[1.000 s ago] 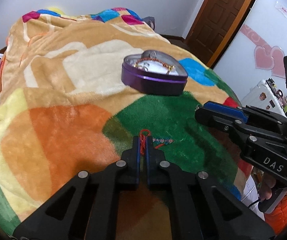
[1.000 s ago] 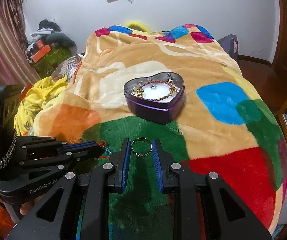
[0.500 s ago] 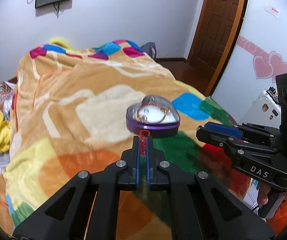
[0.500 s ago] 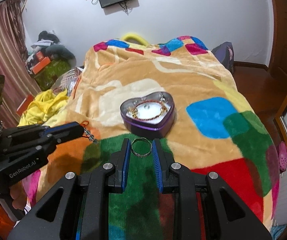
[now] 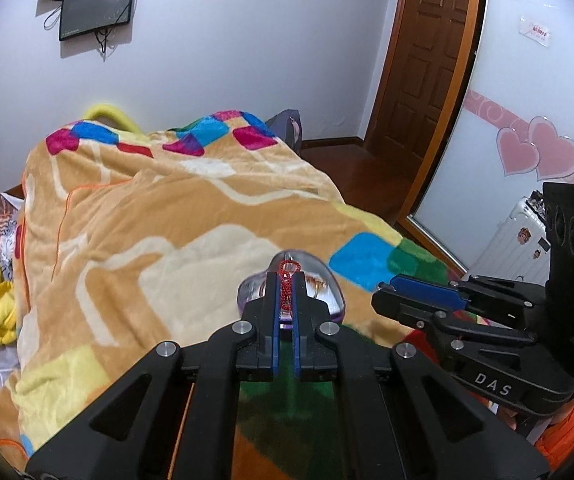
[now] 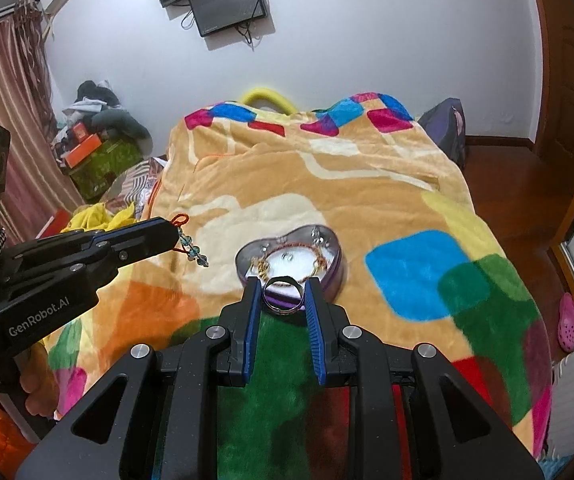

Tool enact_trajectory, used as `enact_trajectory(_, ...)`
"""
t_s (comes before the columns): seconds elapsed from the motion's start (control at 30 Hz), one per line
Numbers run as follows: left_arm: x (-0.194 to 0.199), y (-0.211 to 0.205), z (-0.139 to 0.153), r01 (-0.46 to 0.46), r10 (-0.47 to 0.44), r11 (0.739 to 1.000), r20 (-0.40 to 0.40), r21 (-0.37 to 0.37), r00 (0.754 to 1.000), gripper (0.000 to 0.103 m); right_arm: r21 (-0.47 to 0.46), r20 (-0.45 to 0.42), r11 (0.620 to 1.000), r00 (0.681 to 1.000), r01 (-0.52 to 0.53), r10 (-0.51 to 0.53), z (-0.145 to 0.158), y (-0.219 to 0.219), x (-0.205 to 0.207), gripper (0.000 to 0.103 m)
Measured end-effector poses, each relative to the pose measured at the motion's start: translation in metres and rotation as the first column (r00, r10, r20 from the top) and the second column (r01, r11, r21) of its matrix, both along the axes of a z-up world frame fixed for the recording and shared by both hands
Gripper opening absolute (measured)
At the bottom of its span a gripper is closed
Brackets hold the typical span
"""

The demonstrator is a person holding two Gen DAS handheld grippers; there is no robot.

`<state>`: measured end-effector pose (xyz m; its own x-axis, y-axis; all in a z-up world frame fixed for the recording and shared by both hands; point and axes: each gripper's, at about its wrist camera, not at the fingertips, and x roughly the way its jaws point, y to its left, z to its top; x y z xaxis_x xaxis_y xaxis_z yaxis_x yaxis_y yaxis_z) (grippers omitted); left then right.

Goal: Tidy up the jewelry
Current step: 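Place the silver ring and red cord bracelet into the heart tin and release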

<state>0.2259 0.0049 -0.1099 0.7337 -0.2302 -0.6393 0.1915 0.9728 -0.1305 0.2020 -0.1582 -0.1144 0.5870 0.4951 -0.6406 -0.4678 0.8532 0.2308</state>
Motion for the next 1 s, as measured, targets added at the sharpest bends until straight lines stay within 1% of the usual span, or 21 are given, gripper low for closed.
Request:
enact_trajectory(0.27, 0.021, -0.004, -0.01, 0.008, -0.009, 1.0, -0.023, -0.011, 1.0, 0.003, 0.006, -0.002, 1.0, 1.0, 0.016, -0.016, -0.003, -0.002, 0.018, 0.02)
enact_trajectory(0.5, 0.039, -0.009, -0.027, 0.04, -0.043, 0.998, -0.076, -0.047, 0.996, 0.003, 0.011, -0.018, 1.0, 1.0, 0.023, -0.023, -0.01, -0.003, 0.028, 0.02)
enact_trajectory(0.63, 0.049, -0.011, -0.038, 0.053, -0.059, 0.997, -0.106, -0.056, 0.993, 0.003, 0.011, -0.033, 1.0, 0.999, 0.015, -0.015, -0.015, -0.002, 0.034, 0.02)
enact_trajectory(0.87, 0.054, -0.014, -0.048, 0.077, -0.082, 0.996, -0.131, -0.048, 0.988, 0.003, -0.002, -0.046, 1.0, 0.999, -0.012, 0.012, -0.021, 0.002, 0.039, 0.02)
enact_trajectory(1.0, 0.054, -0.016, -0.051, 0.079, -0.082, 0.997, -0.138, -0.026, 0.987, 0.003, -0.007, -0.051, 1.0, 0.998, -0.023, 0.023, -0.023, 0.005, 0.043, 0.02)
